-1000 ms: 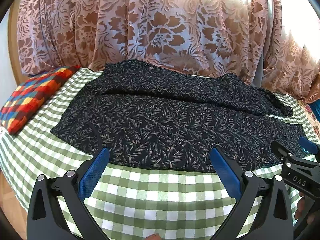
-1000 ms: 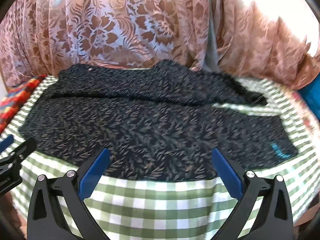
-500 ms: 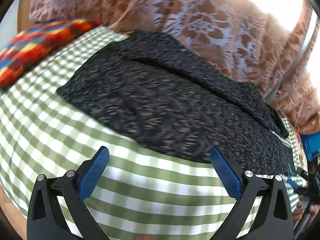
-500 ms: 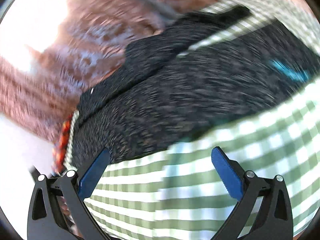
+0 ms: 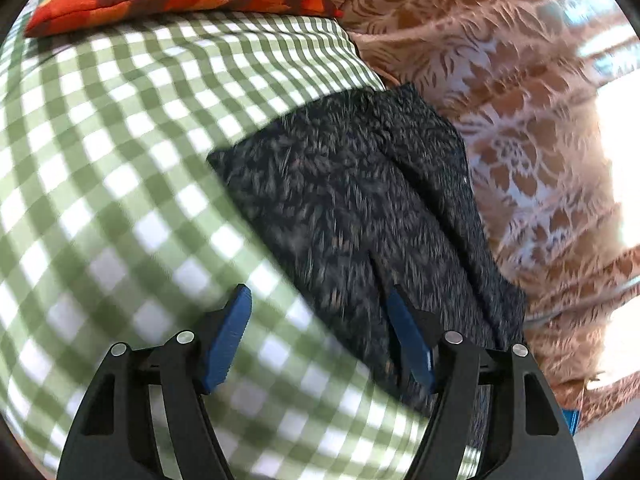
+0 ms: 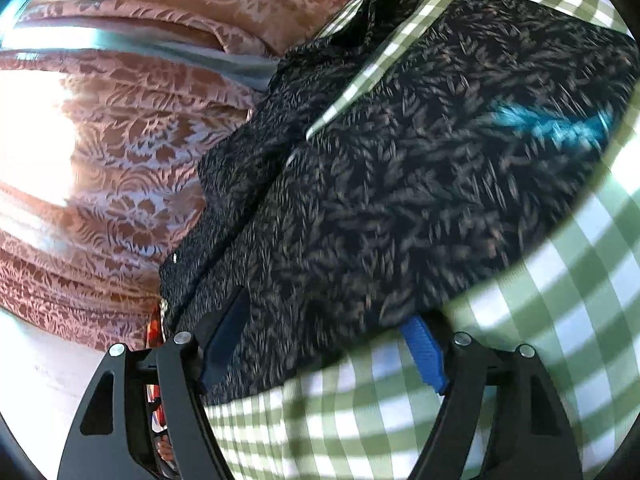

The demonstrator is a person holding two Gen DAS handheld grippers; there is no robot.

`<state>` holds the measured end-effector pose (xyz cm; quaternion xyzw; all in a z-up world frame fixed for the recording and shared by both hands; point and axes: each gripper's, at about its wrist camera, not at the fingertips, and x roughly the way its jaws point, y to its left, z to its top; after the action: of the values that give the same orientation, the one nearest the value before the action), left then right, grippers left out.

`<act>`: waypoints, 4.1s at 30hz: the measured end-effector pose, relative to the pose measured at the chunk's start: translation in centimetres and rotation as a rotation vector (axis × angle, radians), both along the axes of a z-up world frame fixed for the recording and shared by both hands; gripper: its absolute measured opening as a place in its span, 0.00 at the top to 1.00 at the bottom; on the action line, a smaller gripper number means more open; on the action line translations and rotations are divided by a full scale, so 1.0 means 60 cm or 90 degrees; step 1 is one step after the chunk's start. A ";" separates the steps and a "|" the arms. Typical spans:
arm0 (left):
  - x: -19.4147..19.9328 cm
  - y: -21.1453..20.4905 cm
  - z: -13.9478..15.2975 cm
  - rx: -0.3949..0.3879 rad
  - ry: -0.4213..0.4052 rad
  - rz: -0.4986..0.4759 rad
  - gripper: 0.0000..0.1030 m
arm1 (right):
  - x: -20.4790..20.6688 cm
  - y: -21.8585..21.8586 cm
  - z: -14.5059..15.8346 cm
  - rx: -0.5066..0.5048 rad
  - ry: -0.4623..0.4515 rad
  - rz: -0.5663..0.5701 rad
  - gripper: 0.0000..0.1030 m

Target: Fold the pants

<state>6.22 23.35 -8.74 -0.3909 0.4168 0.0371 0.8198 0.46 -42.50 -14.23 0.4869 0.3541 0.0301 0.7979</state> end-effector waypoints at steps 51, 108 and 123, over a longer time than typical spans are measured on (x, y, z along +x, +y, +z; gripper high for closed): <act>-0.179 -0.011 0.053 0.309 0.087 -0.074 0.75 | -0.210 -0.164 0.069 -0.318 0.155 -0.227 0.37; 0.347 -0.012 0.066 0.308 0.012 -0.157 0.91 | 0.127 0.285 0.065 -0.311 0.002 0.262 0.24; -0.007 -0.112 0.202 0.244 -0.270 -0.285 0.92 | 0.218 0.283 0.108 -0.165 -0.034 0.293 0.38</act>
<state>5.80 16.61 3.36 -0.1283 0.2987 -0.1480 0.9340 13.52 -25.54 -7.75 0.2862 0.4354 0.1776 0.8348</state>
